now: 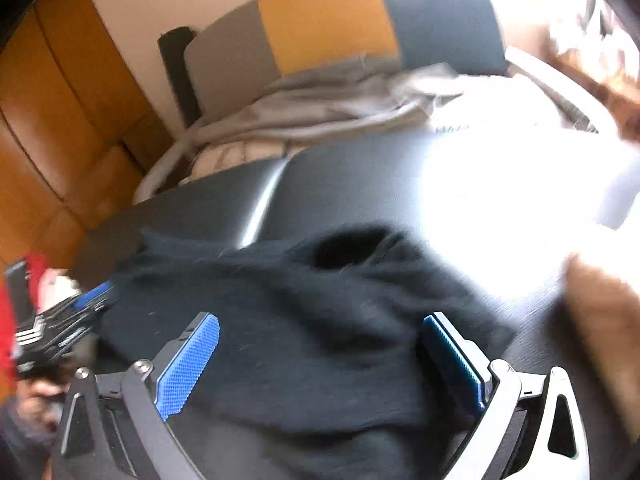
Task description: Fold clothes
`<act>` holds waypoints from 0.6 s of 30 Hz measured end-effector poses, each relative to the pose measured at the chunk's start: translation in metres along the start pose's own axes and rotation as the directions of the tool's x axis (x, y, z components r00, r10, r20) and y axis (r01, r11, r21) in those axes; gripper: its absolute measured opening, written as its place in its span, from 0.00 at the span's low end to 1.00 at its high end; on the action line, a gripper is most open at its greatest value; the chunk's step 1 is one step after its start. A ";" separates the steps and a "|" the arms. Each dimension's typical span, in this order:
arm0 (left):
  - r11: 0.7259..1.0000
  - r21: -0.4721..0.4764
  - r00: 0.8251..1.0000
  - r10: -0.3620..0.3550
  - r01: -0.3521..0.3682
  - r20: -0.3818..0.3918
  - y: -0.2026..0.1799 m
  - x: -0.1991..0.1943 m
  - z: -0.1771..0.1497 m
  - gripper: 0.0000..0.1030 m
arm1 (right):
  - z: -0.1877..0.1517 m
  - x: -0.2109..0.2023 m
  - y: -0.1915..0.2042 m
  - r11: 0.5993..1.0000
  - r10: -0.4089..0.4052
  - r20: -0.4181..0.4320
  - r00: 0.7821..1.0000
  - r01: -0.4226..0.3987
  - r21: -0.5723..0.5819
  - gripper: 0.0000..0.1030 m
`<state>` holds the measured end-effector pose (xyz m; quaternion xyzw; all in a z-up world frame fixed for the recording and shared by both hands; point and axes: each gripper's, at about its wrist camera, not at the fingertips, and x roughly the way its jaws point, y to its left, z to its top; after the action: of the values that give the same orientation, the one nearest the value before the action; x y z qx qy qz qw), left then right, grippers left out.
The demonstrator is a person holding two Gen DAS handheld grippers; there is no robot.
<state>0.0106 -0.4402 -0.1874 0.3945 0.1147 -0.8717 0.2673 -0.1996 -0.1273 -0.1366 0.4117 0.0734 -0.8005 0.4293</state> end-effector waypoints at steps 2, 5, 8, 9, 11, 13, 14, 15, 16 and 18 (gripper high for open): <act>1.000 -0.008 1.000 0.009 -0.009 0.000 0.003 -0.001 -0.006 0.27 | 0.004 0.004 0.007 0.995 -0.046 -0.002 0.999 0.045 -0.093 0.93; 1.000 -0.017 1.000 0.024 -0.024 0.001 0.006 -0.002 -0.014 0.29 | 0.006 0.026 0.021 0.965 -0.112 -0.098 0.989 0.084 -0.249 0.14; 0.997 -0.006 0.996 0.080 -0.080 0.024 0.004 -0.013 -0.018 0.20 | 0.012 0.030 0.030 0.944 -0.149 -0.100 0.984 0.111 -0.311 0.09; 0.994 -0.011 0.994 0.105 -0.105 0.025 0.006 -0.016 -0.021 0.20 | 0.015 0.027 0.032 0.942 -0.149 -0.091 0.985 0.113 -0.315 0.08; 0.992 -0.054 0.993 0.115 -0.115 0.011 0.014 -0.019 -0.027 0.20 | 0.025 0.014 0.037 0.940 -0.145 -0.033 0.989 0.128 -0.316 0.08; 0.988 -0.101 0.993 0.120 -0.119 -0.002 0.024 -0.022 -0.033 0.21 | 0.034 0.009 0.038 0.937 -0.155 0.005 0.988 0.148 -0.317 0.08; 0.986 -0.102 0.991 0.132 -0.132 -0.006 0.025 -0.022 -0.036 0.24 | 0.036 0.014 0.036 0.937 -0.164 -0.003 0.987 0.154 -0.314 0.08; 0.984 -0.110 0.990 0.138 -0.138 -0.008 0.027 -0.022 -0.038 0.27 | 0.036 0.024 0.033 0.939 -0.174 -0.032 0.984 0.156 -0.306 0.08; 0.983 -0.116 0.990 0.142 -0.143 -0.011 0.029 -0.022 -0.039 0.27 | 0.036 0.035 0.030 0.942 -0.184 -0.065 0.981 0.157 -0.297 0.08; 0.981 -0.123 0.989 0.146 -0.147 -0.017 0.032 -0.023 -0.039 0.32 | 0.026 0.054 0.021 0.949 -0.203 -0.124 0.971 0.164 -0.271 0.08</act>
<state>0.0649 -0.4421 -0.1961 0.3880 0.1404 -0.8392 0.3542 -0.2153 -0.1866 -0.1536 0.4025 0.2473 -0.7875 0.3958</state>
